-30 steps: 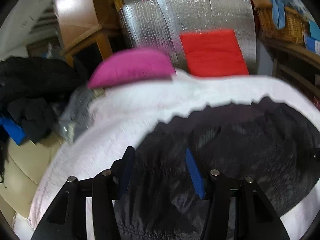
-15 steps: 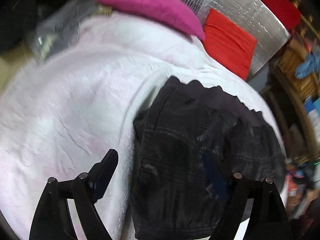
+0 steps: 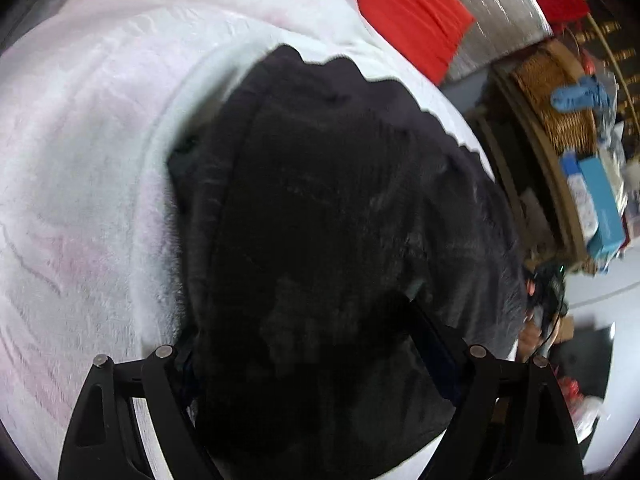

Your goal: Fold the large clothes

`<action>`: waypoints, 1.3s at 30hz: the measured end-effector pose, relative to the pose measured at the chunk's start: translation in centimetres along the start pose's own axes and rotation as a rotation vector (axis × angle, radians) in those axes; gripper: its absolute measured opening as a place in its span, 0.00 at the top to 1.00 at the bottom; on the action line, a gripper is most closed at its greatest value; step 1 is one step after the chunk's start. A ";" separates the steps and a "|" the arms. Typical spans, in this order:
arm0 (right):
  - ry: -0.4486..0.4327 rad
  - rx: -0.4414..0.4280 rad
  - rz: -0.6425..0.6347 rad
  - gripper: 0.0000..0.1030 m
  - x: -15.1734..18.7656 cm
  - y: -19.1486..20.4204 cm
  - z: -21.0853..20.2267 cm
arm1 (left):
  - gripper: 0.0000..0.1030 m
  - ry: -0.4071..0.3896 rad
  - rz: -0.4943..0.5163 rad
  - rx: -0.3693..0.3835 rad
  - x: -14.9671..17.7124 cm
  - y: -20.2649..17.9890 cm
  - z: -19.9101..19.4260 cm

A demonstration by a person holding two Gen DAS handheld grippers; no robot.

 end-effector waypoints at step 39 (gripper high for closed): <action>-0.026 0.119 -0.204 0.67 13.3 8.4 -5.4 | 0.70 -0.011 -0.033 0.071 8.5 -4.4 -2.9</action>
Point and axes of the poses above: each gripper's, at about its wrist camera, not at the fingertips, and z roughly the way its jaws point, y to its left, x to its underside, the point moved 1 cm from there along z, roughly the way its jaws point, and after that the axes turned 3 degrees about -y, right-handed, at the moved point
